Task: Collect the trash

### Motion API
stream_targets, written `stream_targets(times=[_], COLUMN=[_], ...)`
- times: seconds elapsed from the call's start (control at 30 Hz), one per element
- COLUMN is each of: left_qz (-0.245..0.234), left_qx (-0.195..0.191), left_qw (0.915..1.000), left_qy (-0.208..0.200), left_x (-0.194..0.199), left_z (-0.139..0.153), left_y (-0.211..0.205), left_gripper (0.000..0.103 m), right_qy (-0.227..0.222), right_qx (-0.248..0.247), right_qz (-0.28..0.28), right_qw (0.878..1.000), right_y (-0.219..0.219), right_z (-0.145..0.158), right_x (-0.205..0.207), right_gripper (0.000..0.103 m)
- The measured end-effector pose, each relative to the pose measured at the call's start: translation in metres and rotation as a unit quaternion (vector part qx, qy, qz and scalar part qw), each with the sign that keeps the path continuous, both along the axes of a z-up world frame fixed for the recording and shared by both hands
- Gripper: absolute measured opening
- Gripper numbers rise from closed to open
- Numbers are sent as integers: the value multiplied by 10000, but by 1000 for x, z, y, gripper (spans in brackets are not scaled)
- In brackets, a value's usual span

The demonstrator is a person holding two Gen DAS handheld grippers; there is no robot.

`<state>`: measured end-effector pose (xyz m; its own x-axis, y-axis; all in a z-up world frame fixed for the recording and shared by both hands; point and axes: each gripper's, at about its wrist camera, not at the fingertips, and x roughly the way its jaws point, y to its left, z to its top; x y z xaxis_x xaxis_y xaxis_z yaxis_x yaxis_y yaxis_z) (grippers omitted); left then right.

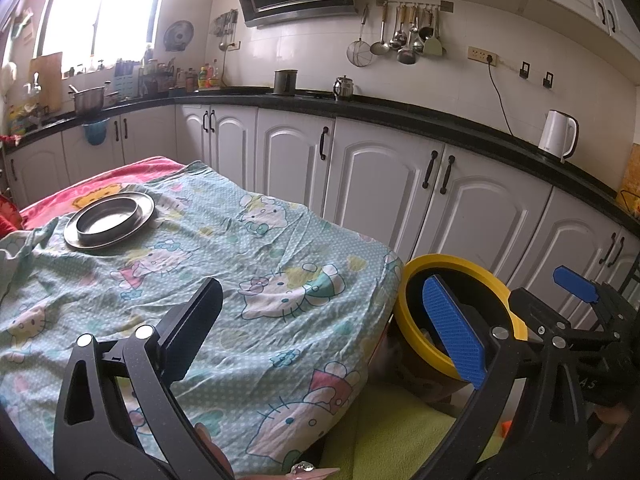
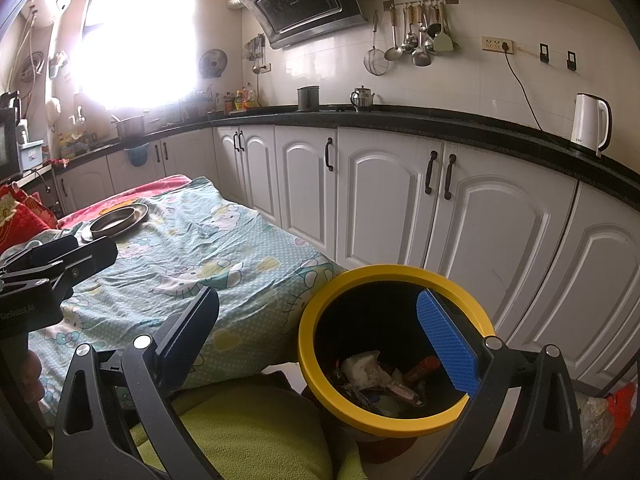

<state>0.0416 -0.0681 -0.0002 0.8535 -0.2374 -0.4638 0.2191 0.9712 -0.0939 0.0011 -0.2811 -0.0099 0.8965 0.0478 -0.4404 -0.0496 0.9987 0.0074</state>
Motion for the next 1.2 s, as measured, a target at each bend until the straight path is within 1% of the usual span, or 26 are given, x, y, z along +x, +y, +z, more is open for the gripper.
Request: stream_targets(times=[0.53, 0.7, 0.83, 0.93, 1.03, 1.13, 1.2], left_qz=[9, -44, -82, 44, 193, 700, 1301], left_qx=[5, -20, -159, -124, -278, -333, -327], left_qw=[10000, 9999, 9995, 9995, 9987, 9954, 9883], left_qy=[21, 105, 268, 277, 375, 558, 729], left_x=[0, 1, 4, 4, 5, 5, 3], left_z=[-1, -8, -13, -13, -11, -13, -18], left_y=[-1, -2, 0, 3, 19, 52, 93], left_gripper=[92, 92, 92, 92, 92, 92, 92], right_qy=[3, 7, 24, 52, 117, 294, 450], right_qx=[0, 5, 21, 46, 125, 172, 56], right_qz=[0, -4, -7, -7, 66, 310, 758], right_qw=[10000, 10000, 10000, 10000, 9998, 9989, 9961], right_y=[0, 0, 0, 0, 2, 17, 50], right_z=[1, 1, 0, -2, -2, -1, 2], right_x=[0, 0, 1, 1, 4, 16, 30], right_gripper=[97, 97, 97, 97, 97, 97, 97])
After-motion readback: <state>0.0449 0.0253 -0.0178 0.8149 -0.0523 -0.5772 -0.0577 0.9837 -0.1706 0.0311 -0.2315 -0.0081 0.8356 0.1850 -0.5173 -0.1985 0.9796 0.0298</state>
